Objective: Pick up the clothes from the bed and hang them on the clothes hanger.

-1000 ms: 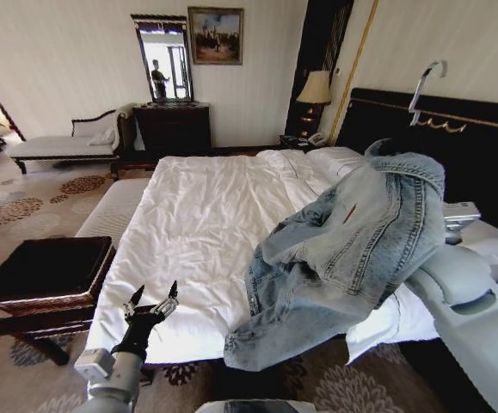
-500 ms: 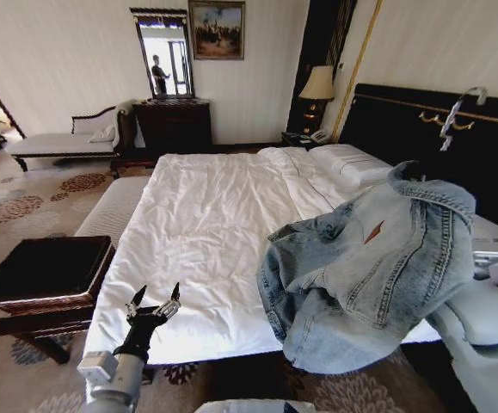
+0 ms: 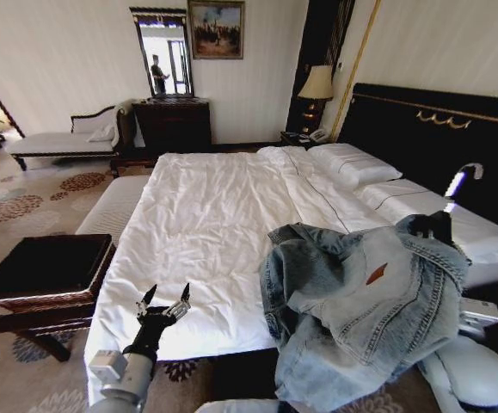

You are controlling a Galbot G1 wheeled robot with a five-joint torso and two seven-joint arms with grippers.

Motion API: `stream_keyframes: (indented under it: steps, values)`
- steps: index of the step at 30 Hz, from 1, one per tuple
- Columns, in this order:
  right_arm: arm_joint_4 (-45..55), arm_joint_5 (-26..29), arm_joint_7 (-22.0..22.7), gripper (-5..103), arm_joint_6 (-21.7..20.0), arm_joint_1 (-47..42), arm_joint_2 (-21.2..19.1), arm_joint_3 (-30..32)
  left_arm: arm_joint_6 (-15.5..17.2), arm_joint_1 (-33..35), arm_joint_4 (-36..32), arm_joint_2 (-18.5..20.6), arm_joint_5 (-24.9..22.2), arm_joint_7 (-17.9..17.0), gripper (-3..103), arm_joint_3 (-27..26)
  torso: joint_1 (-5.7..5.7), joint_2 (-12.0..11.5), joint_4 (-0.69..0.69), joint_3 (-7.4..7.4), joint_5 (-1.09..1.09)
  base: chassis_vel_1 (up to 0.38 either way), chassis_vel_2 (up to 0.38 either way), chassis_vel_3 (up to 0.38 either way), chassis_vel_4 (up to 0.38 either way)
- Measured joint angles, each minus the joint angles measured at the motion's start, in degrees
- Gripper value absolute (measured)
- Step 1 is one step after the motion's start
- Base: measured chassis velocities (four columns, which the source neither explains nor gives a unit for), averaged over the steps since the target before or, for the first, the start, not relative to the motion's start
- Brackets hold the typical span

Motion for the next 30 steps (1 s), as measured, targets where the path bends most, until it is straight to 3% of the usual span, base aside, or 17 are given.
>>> stream_keyframes:
  steps: [7,11,21,25,30]
  values:
    - [5.1,8.5,2.0,14,-2.6,0.8,-5.8,5.5,0.1,-0.6,0.0,-0.3,-0.3,-0.1,99,0.3,0.0,0.0,0.02,0.0,-0.02,-0.085,-0.106,0.097,0.117]
    - [6.3,9.8,2.4,14,-2.9,0.9,-6.8,6.3,0.1,-1.0,0.0,-0.3,-0.5,-0.1,99,0.2,0.0,0.0,0.01,0.0,-0.01,-0.203,-0.212,0.19,0.221]
    - [6.3,9.3,2.2,14,-2.6,0.6,-6.9,6.4,0.0,-1.5,0.0,0.5,-1.0,-0.8,98,-1.3,0.0,0.0,0.0,0.01,0.06,-0.158,-0.154,0.148,0.172]
    - [6.3,8.1,1.8,14,-2.0,0.1,-5.9,6.1,-0.6,-1.6,0.0,0.3,0.2,-1.3,100,-1.2,-0.01,0.0,-0.01,0.0,-0.01,0.0,0.0,0.0,0.0]
    - [6.3,7.1,1.6,14,-1.5,-0.9,-4.3,5.8,-3.1,-1.3,0.0,0.1,2.9,-0.9,100,-1.2,0.0,0.0,0.01,0.0,-0.02,0.047,0.049,-0.02,-0.018]
